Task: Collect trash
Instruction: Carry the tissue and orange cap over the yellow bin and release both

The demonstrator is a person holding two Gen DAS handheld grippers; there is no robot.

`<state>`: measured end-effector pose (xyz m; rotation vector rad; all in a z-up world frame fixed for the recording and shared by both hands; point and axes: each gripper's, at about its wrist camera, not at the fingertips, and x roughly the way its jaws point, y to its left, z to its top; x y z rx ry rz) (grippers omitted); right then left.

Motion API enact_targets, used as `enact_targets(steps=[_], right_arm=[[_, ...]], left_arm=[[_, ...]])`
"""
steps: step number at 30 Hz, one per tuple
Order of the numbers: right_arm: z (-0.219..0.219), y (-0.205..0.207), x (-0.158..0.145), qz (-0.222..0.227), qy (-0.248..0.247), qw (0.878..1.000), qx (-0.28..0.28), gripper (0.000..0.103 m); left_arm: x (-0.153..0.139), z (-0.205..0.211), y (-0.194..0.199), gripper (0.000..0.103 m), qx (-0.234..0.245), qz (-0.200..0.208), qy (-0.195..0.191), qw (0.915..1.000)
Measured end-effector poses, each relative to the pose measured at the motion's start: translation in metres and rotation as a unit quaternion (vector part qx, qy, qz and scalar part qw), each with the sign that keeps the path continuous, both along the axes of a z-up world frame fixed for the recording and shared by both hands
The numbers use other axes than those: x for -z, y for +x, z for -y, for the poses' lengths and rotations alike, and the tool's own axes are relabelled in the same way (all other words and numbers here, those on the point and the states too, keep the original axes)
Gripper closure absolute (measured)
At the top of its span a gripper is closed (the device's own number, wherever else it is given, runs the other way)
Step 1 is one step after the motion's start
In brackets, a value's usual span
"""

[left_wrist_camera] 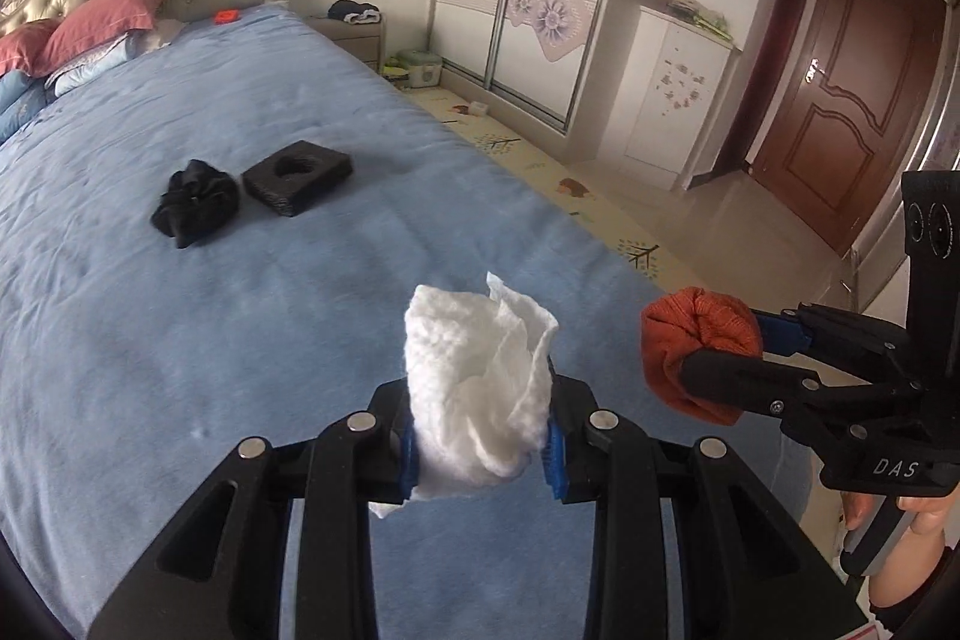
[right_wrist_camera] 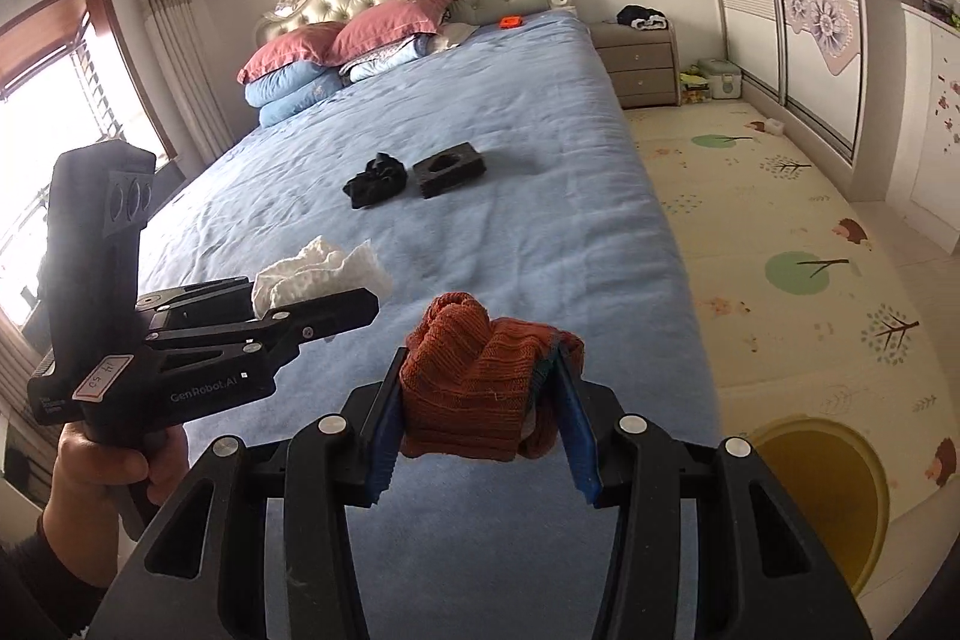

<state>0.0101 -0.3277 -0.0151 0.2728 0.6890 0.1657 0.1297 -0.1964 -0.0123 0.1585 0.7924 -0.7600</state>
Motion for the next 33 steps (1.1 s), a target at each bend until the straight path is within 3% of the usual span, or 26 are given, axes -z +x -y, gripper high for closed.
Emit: enact_targets(steps=[13,24,33], right_arm=[[0.106,-0.066,0.017,-0.005,0.012,0.995,0.097,0.058],[0.181,-0.115,0.050,-0.035,0.036,0.982,0.180,0.058],[0.220,-0.138,0.079,-0.065,0.044,0.972,0.223,0.058]], left_arm=[[0.019,0.142,-0.045,0.072,0.124,-0.003,0.048,0.9912],[0.047,0.235,-0.071,0.071,0.213,-0.030,0.087,0.9727],[0.079,0.303,-0.076,0.071,0.249,-0.063,0.166,0.9520]])
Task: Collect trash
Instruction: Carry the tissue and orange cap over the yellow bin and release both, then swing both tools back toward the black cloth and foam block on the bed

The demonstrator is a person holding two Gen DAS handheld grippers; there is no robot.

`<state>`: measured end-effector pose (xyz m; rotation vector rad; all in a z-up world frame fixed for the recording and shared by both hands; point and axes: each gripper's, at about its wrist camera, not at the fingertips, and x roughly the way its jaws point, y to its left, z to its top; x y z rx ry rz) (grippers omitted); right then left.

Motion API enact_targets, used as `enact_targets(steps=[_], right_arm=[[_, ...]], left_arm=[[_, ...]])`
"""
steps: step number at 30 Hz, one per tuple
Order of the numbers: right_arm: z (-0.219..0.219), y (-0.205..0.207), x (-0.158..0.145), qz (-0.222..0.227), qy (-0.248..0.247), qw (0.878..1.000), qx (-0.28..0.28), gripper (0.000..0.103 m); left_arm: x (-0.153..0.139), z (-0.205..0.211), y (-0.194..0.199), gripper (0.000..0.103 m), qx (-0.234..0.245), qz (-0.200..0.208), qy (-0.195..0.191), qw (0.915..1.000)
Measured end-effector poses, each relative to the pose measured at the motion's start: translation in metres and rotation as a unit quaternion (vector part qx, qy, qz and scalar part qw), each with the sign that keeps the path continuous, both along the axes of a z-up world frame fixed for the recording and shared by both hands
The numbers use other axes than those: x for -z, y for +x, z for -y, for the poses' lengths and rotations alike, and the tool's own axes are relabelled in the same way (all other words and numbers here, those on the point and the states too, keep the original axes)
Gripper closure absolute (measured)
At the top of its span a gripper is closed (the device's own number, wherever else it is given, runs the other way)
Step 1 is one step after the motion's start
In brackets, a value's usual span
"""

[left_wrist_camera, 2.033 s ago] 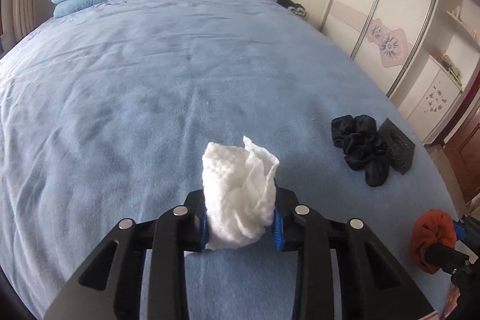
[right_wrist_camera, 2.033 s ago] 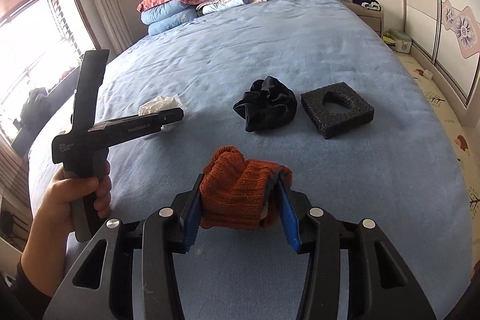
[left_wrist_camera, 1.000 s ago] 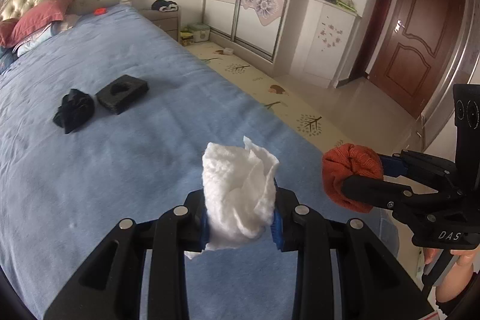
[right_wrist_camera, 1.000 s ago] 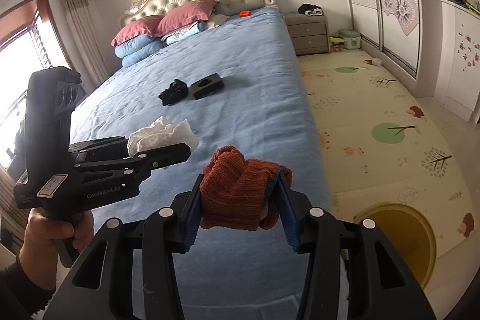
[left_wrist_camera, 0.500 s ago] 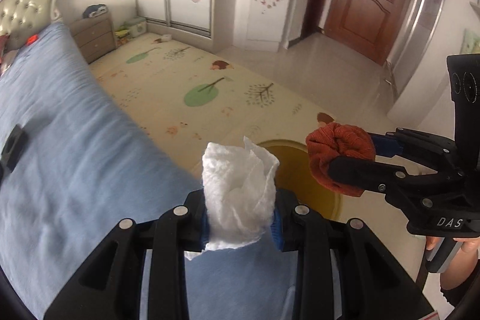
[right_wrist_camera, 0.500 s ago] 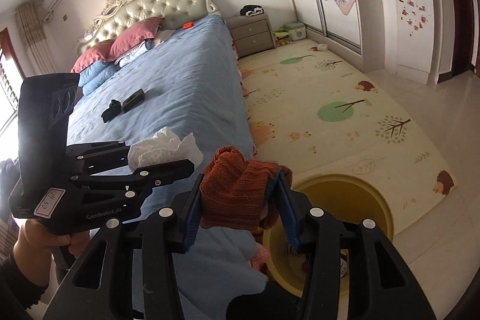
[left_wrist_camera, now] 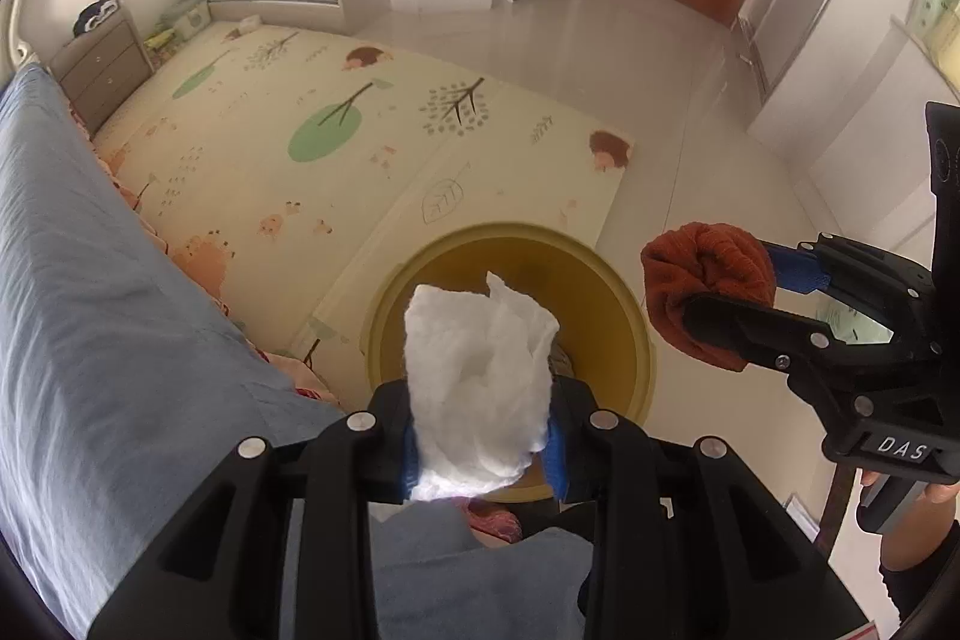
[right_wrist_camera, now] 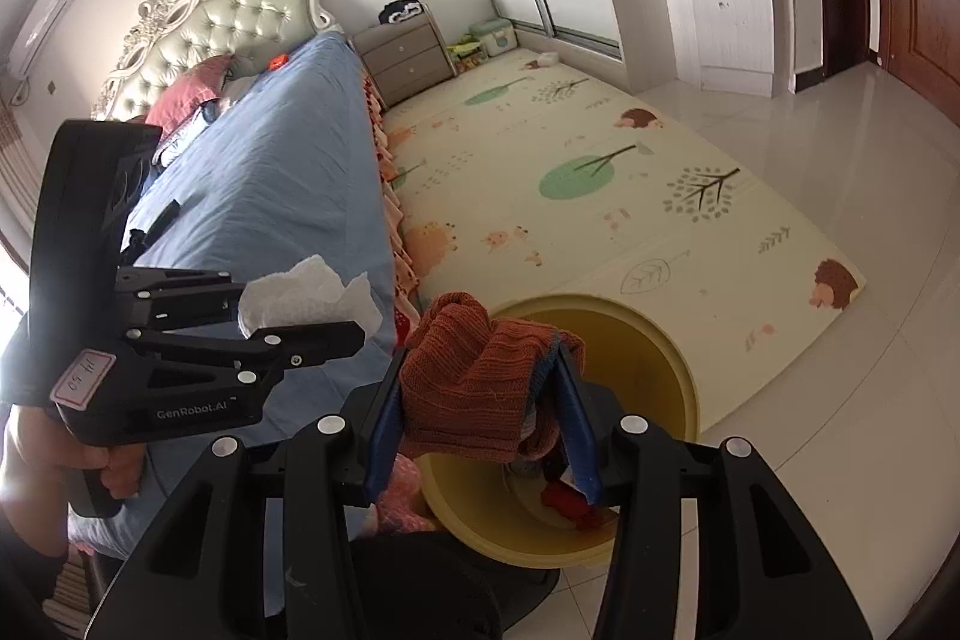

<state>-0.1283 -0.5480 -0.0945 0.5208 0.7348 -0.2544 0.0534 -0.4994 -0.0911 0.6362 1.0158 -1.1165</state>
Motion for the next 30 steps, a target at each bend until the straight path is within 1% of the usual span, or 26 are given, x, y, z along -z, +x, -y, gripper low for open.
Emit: enact_targets(steps=[3,8,12,13,14,15,16,17,18,19,22,25,30], right_arm=[[0.005,-0.002,0.010,-0.009,0.007,1.000,0.002,0.058],[0.013,0.001,0.022,-0.020,0.017,1.000,0.005,0.058],[0.022,0.006,0.029,-0.028,0.024,0.999,0.012,0.057],[0.024,0.007,0.031,-0.029,0.026,0.999,0.013,0.055],[0.026,0.008,0.032,-0.029,0.027,0.999,0.015,0.053],[0.027,0.009,0.033,-0.030,0.026,0.999,0.017,0.046],[0.028,0.011,0.034,-0.032,0.027,0.999,0.015,0.034],[0.028,0.012,0.037,-0.035,0.029,0.999,0.011,0.029],[0.029,0.013,0.039,-0.039,0.032,0.999,0.008,0.022],[0.030,0.013,0.041,-0.044,0.034,0.998,0.008,0.022],[0.030,0.010,0.048,-0.052,0.044,0.998,0.014,0.022],[0.030,0.005,0.051,-0.051,0.052,0.997,0.018,0.022],[0.028,-0.003,0.042,-0.038,0.042,0.998,0.026,0.022]], left_arm=[[0.005,0.009,-0.001,0.071,0.015,-0.002,0.010,0.9998],[0.013,0.018,0.004,0.071,0.014,-0.020,0.020,0.9995],[0.016,0.021,0.009,0.070,0.010,-0.032,0.016,0.9993],[0.016,0.021,0.009,0.069,0.010,-0.035,0.014,0.9992],[0.017,0.022,0.011,0.065,0.010,-0.037,0.013,0.9992],[0.018,0.023,0.011,0.062,0.010,-0.039,0.012,0.9991],[0.019,0.024,0.012,0.049,0.009,-0.042,0.014,0.9990],[0.019,0.024,0.014,0.023,0.006,-0.044,0.017,0.9989],[0.020,0.024,0.015,0.014,-0.001,-0.041,0.019,0.9990],[0.019,0.023,0.017,0.011,-0.009,-0.040,0.017,0.9990],[0.020,0.022,0.021,0.011,-0.016,-0.058,0.011,0.9981],[0.020,0.020,0.026,0.011,-0.023,-0.066,0.006,0.9975],[0.016,0.017,0.024,0.011,-0.023,-0.057,-0.006,0.9981]])
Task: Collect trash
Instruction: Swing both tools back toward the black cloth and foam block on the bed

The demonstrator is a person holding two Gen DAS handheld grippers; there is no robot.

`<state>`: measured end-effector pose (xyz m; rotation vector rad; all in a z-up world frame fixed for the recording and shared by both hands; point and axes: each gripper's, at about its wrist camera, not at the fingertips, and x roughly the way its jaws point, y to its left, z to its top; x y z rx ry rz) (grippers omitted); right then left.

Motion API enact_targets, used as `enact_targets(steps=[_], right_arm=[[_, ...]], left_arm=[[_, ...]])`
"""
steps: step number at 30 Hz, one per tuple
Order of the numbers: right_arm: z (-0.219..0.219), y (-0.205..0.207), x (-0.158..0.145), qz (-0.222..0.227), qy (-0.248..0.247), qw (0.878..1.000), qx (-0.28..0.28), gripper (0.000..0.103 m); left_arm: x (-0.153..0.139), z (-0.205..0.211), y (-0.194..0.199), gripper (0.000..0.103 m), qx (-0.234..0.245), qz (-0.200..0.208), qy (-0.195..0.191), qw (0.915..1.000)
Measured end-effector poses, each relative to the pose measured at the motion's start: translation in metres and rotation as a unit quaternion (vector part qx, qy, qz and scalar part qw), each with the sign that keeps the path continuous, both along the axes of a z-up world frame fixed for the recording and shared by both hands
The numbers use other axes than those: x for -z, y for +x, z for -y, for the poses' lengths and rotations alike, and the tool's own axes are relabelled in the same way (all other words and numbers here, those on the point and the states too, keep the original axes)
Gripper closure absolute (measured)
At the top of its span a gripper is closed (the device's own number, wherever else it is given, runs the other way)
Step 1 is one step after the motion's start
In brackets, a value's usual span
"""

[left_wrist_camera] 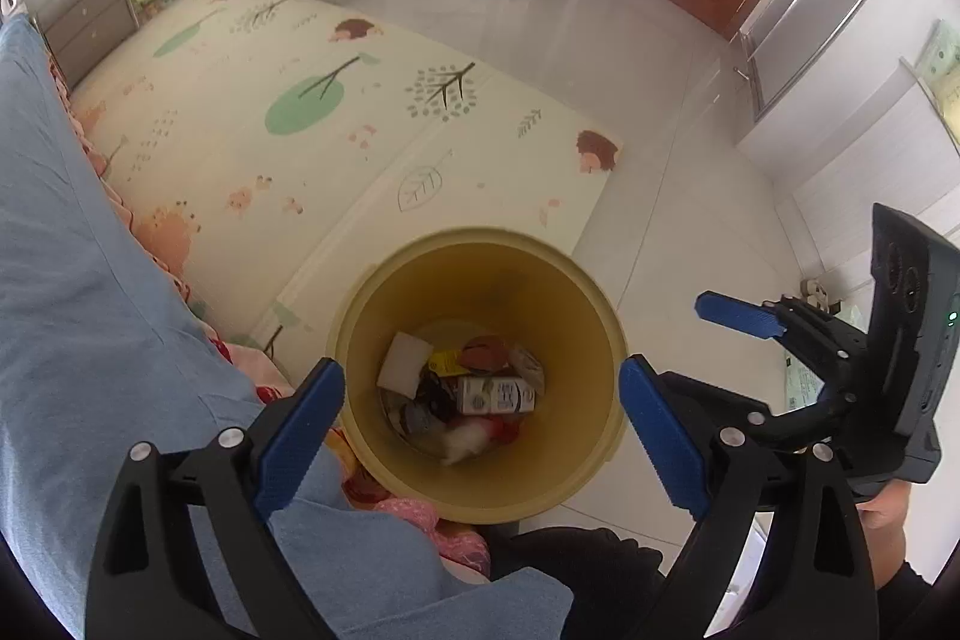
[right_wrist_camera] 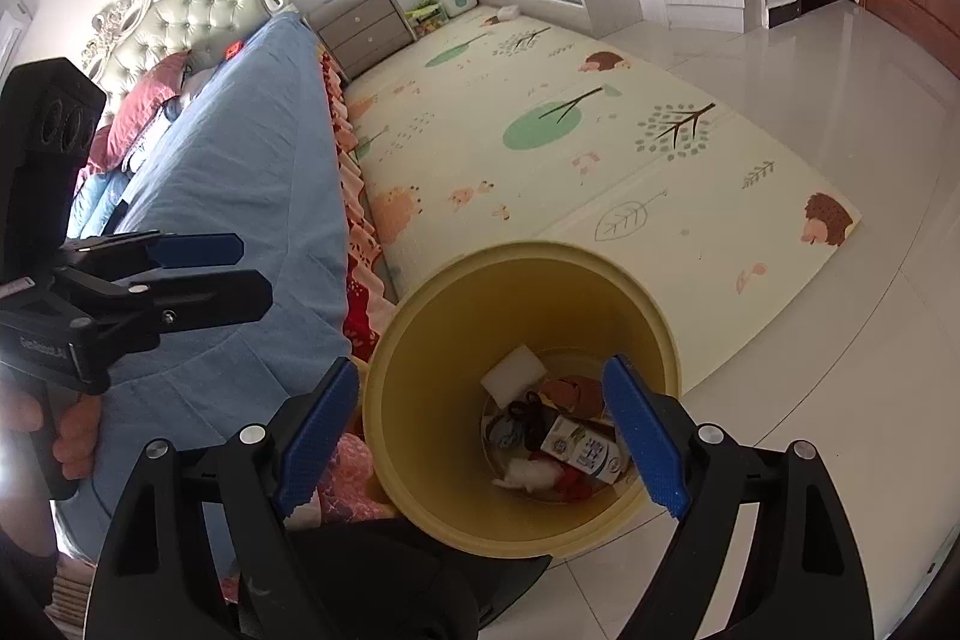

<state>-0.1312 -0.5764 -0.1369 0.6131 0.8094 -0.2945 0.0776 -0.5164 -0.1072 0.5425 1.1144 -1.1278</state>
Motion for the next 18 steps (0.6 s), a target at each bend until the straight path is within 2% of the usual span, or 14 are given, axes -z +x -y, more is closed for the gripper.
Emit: enact_targets(steps=[11,18], right_arm=[[-0.010,-0.005,-0.016,0.012,-0.013,1.000,0.003,0.022],[-0.022,-0.006,-0.031,0.027,-0.034,0.999,-0.003,0.022]], left_arm=[[-0.018,-0.011,-0.006,0.011,-0.013,0.043,-0.038,0.9983],[-0.034,-0.026,-0.006,0.011,-0.025,0.046,-0.077,0.9956]])
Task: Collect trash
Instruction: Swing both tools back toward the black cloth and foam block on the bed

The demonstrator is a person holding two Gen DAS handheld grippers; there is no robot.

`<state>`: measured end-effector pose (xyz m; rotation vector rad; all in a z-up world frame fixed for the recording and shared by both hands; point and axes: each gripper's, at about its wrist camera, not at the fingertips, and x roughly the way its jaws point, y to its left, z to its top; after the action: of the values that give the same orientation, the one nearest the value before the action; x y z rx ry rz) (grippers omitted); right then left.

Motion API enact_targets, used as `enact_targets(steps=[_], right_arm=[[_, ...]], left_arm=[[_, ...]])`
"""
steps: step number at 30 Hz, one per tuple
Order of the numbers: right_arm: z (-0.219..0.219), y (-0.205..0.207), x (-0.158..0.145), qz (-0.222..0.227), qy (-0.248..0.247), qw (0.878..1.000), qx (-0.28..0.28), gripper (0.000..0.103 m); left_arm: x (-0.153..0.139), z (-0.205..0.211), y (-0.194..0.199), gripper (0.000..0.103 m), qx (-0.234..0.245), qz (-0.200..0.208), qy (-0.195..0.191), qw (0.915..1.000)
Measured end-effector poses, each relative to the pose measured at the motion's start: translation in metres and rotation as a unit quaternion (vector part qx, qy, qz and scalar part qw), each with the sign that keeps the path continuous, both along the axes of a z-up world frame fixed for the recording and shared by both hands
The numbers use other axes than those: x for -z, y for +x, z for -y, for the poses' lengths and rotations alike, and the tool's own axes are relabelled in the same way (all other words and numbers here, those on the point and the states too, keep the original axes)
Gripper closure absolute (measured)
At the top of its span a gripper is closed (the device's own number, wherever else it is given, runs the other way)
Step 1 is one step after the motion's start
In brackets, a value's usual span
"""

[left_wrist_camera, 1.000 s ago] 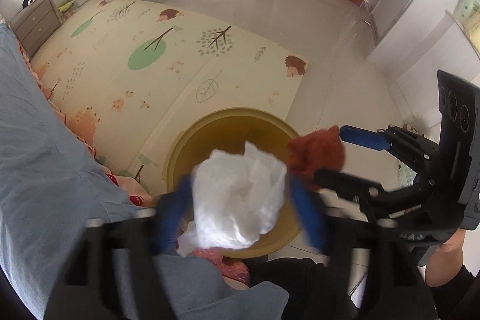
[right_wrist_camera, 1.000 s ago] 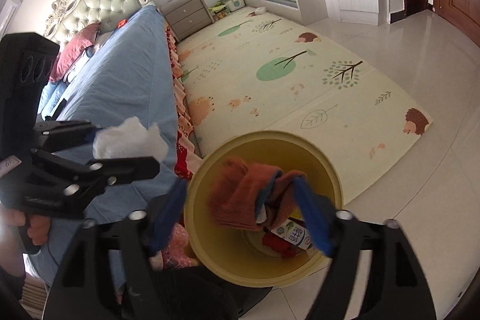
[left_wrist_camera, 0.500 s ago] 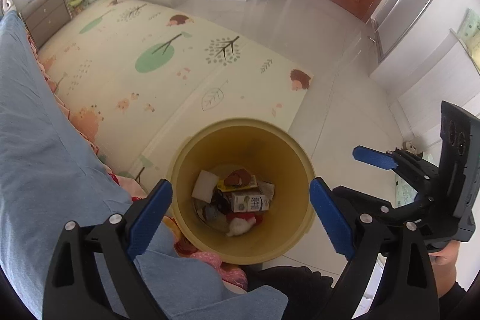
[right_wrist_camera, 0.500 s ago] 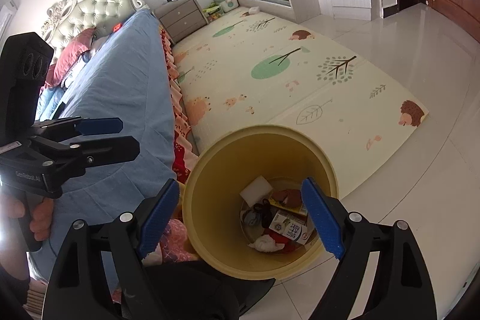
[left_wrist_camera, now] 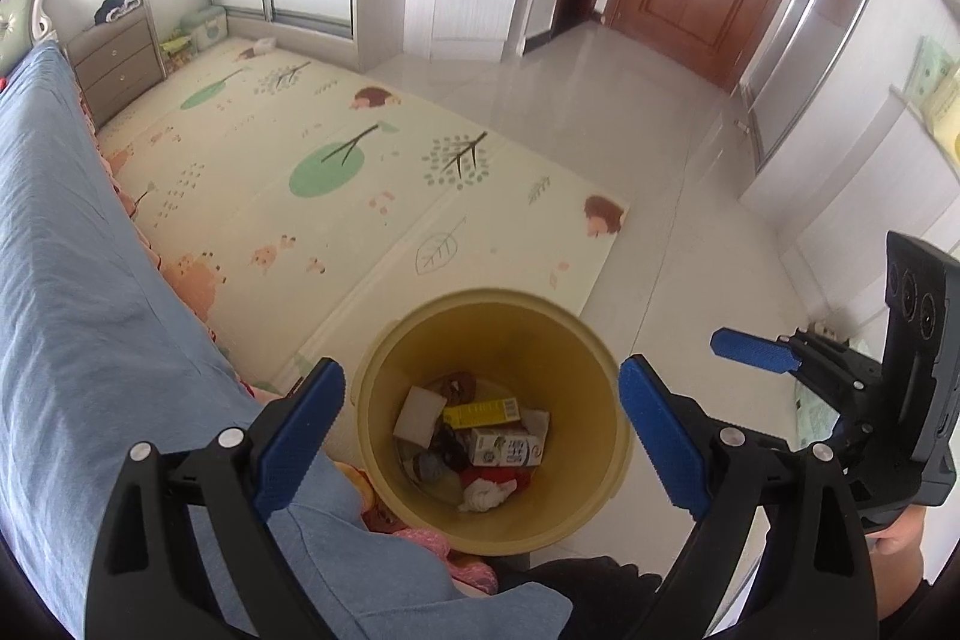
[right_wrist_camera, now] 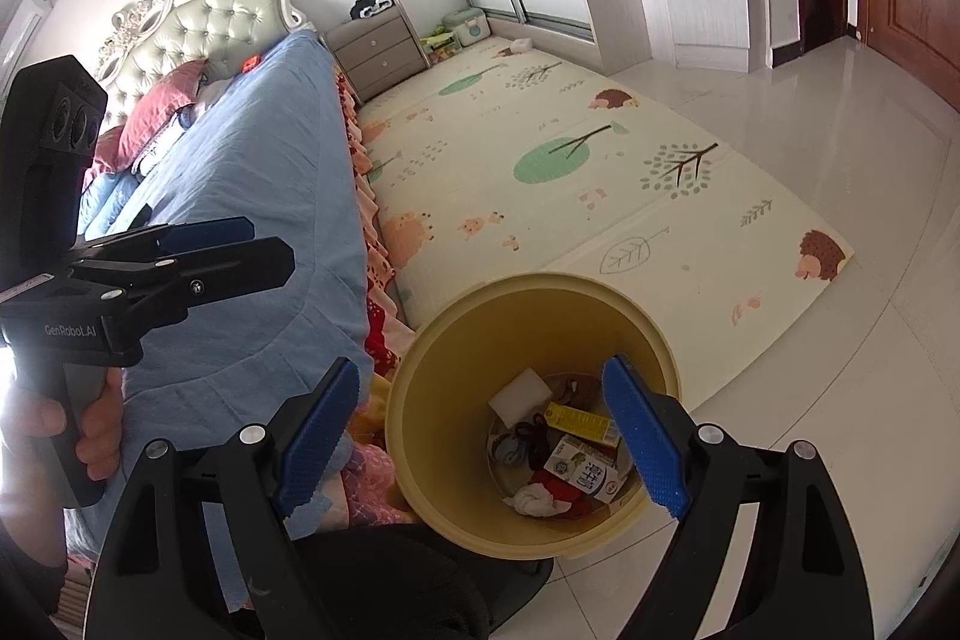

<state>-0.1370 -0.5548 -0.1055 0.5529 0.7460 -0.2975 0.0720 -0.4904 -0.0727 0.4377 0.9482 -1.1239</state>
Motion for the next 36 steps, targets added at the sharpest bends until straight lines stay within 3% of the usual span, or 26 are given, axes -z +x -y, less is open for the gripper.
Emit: enact_targets(steps=[4,15,27,36], right_arm=[[-0.009,0.002,-0.011,0.018,-0.013,1.000,-0.009,0.022],[-0.056,0.026,-0.049,0.069,-0.068,0.994,-0.056,0.013],[-0.132,0.077,-0.090,0.116,-0.099,0.978,-0.140,0.008],[-0.195,0.129,-0.108,0.126,-0.104,0.966,-0.201,0.008]], left_arm=[[-0.010,-0.017,0.000,0.011,-0.010,0.007,-0.025,0.9996],[-0.043,-0.093,0.008,0.007,-0.072,0.084,-0.068,0.9916],[-0.079,-0.214,0.060,0.004,-0.213,0.103,-0.123,0.9638],[-0.088,-0.293,0.092,0.004,-0.289,0.129,-0.123,0.9405]])
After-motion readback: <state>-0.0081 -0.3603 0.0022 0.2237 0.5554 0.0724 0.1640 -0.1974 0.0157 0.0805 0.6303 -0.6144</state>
